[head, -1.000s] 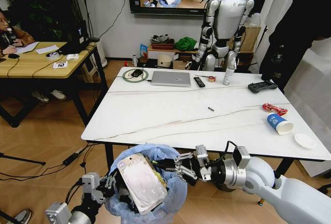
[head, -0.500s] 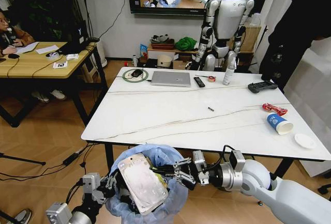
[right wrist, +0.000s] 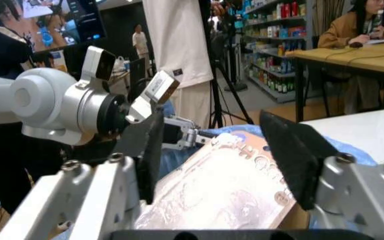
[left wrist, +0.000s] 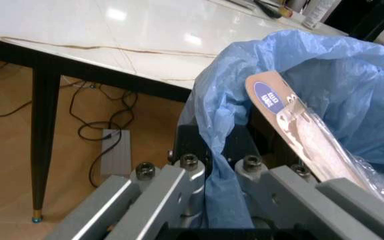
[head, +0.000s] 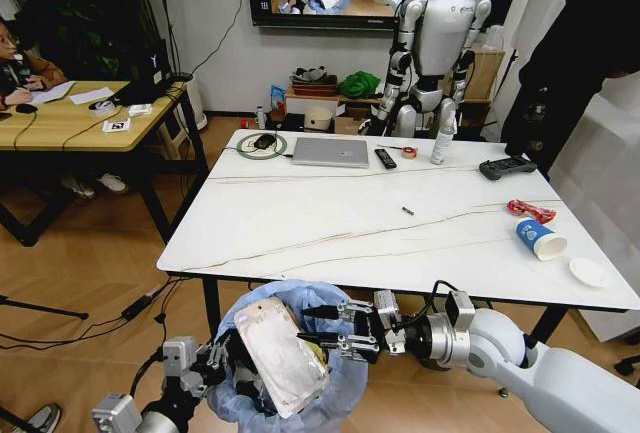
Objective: Pick up the trash bin and place the trash from the table into it.
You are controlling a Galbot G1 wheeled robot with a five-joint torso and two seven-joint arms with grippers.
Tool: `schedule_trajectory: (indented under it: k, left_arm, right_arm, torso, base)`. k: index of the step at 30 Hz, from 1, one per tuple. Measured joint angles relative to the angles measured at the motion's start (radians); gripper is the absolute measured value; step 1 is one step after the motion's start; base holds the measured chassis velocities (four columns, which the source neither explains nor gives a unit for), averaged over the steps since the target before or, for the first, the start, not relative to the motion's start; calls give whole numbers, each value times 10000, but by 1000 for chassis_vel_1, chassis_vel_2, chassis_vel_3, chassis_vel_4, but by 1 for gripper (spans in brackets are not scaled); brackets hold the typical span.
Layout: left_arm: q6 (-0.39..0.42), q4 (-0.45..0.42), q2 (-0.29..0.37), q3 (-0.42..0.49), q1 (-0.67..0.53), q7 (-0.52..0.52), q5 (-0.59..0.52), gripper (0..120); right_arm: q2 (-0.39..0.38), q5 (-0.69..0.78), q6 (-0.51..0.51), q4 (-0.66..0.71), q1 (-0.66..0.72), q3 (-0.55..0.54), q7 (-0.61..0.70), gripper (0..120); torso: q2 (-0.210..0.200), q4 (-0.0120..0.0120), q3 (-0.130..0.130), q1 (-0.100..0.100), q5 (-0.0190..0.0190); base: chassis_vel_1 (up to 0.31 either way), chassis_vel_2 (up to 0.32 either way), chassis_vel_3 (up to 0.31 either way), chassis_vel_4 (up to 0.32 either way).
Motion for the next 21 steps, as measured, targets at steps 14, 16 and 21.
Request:
schedule_trajectory:
  k: [14, 16, 21]
  left_arm:
    - [3, 56, 101, 100, -8, -4, 13, 0]
    - [2, 57, 140, 134, 10, -4, 7, 0]
    - [-2, 93, 177, 195, -5, 4, 8, 0]
  right_arm:
    - [335, 555, -643, 628, -21, 2498, 4052, 100]
    - [247, 499, -1109, 252, -177, 3100, 4915, 100]
    - [374, 233, -1838, -930, -227, 3663, 6009, 100]
  torso:
    - [0, 1, 0, 0, -1]
    - [0, 1, 0, 0, -1]
    - [0, -3, 0, 0, 1]
  base:
    - [0, 0, 0, 0]
    - [0, 0, 0, 0]
    - [0, 0, 0, 0]
